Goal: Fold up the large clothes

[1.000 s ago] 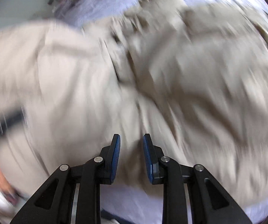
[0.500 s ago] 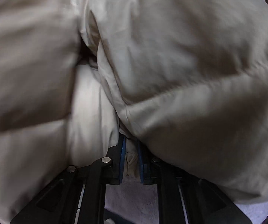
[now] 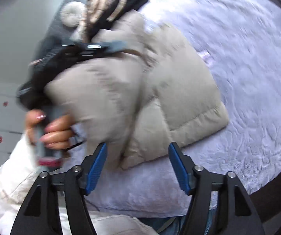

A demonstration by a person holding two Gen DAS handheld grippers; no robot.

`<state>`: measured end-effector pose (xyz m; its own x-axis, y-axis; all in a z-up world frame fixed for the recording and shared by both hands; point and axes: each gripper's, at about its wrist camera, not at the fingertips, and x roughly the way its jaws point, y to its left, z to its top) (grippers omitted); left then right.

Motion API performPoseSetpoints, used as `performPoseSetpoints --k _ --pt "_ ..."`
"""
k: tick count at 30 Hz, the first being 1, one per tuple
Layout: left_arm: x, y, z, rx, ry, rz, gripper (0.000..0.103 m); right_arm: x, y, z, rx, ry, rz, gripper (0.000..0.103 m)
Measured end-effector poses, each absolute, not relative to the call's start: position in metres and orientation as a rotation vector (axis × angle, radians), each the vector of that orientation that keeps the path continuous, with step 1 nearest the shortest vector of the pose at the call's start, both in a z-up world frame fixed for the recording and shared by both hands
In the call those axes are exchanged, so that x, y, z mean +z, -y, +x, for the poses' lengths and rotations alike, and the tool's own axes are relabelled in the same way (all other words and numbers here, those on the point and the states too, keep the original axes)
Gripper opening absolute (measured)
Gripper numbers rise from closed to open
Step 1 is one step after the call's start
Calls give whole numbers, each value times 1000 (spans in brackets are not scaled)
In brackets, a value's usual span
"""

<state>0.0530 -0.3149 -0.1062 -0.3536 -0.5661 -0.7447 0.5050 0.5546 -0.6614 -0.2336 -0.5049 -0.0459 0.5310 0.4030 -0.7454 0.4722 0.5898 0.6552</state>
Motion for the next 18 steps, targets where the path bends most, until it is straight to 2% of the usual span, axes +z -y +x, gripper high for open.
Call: performPoseSetpoints --k 1,5,6,7,8,10,14,16,18 --pt "-105 316 51 -1109 -1585 -48 86 -40 502 -219 -30 -1042 975 87" --pt "-102 358 48 -1118 -1567 32 86 -28 474 -182 -50 -1007 907 87" --pt "-95 374 45 -1127 -1557 39 86 -31 478 -176 -98 -951 936 80" --pt "-85 384 43 -1143 -1538 41 86 -37 483 -168 -162 -962 957 64" --pt "-70 381 40 -1165 -1495 35 86 -44 489 -164 -218 -969 994 13" --pt "-46 373 43 -1162 -1383 50 86 -51 505 -173 -303 -949 1058 11" --pt "-21 350 60 -978 -1107 168 86 -60 520 -197 -415 -976 1013 10" --pt "-26 325 82 -889 -1067 220 86 -74 530 -213 -439 -992 1071 10" --pt "-48 317 98 -800 -1111 252 86 -91 537 -226 -457 -1003 1117 10"
